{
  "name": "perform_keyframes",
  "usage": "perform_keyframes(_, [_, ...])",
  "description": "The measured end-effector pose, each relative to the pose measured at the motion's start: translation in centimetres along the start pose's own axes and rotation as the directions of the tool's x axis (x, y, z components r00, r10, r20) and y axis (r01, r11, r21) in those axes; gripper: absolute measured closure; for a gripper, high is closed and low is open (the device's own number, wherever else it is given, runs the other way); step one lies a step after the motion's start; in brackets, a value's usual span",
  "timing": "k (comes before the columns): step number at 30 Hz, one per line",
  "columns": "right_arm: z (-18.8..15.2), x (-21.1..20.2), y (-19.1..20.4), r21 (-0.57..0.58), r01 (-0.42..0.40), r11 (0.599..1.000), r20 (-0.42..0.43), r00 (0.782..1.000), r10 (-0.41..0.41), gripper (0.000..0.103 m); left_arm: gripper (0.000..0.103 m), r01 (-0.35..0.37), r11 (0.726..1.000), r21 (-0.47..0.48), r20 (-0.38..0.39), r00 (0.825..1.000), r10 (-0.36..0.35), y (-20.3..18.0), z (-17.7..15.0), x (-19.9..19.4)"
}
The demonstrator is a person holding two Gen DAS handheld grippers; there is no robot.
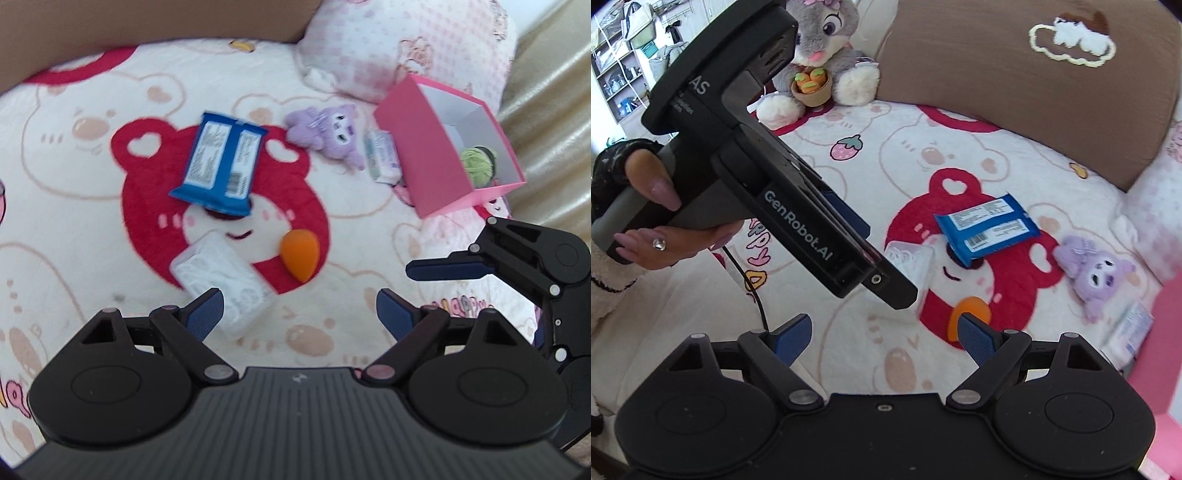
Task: Organize objects
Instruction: 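Move the left tool toward the clear box of floss picks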
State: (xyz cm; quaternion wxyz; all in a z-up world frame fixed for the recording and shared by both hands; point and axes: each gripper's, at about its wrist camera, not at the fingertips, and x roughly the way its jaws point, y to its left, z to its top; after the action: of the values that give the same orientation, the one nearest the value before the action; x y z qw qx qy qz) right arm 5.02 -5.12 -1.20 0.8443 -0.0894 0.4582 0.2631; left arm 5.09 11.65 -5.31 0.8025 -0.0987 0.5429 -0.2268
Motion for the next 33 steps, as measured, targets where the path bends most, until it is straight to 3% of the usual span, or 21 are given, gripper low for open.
perform_keyframes(19, [-1.6,8.3,0.6,0.02,0.032,0.999,-0.007,0.999,-0.031,0.018,0.019,-0.022,0.997,-0.079,-0.039,0.999,0.019,4.0,-1.5,4.8])
perform_keyframes(24, [-2.0,9.5,1.3,-0.019,0.069,0.997,0.017,0.997,-0.069,0.02,0.021,-0.019,0.996,-0.092,0.038,0.999,0.023,4.5,-1.7,5.3])
perform_keyframes(33, [-2.2,11.2,1.7,-0.063,0.117,0.991,0.053,0.992,-0.114,0.021,0.027,0.029,0.981,-0.191,0.03,0.999,-0.024,5.8,-2.0,6.2])
